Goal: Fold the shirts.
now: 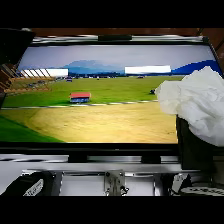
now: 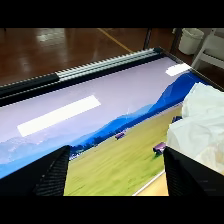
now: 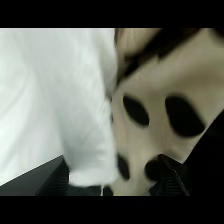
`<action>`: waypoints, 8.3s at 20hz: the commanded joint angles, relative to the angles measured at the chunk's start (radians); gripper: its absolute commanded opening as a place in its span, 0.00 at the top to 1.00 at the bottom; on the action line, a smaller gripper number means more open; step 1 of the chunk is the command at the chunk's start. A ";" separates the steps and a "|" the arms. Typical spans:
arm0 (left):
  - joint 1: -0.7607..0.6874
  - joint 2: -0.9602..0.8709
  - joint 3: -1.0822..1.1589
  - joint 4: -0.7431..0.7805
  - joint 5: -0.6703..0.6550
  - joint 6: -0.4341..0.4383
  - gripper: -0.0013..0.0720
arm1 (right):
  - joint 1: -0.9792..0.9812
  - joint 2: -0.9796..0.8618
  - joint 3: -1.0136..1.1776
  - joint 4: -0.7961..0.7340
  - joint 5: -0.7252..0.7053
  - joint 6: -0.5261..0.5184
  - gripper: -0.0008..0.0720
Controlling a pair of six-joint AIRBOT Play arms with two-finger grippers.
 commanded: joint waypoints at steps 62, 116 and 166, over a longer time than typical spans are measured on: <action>-0.018 -0.161 0.001 0.201 0.068 -0.011 0.80 | 1.236 -1.172 0.090 -0.345 -0.278 -0.262 0.04; -0.019 -0.173 0.001 0.202 0.087 -0.071 0.80 | 1.141 -0.784 0.375 -0.416 -0.522 0.083 0.19; -0.017 -0.187 0.001 0.202 0.090 -0.195 0.81 | 0.544 -1.193 0.200 -0.756 -0.394 0.459 0.59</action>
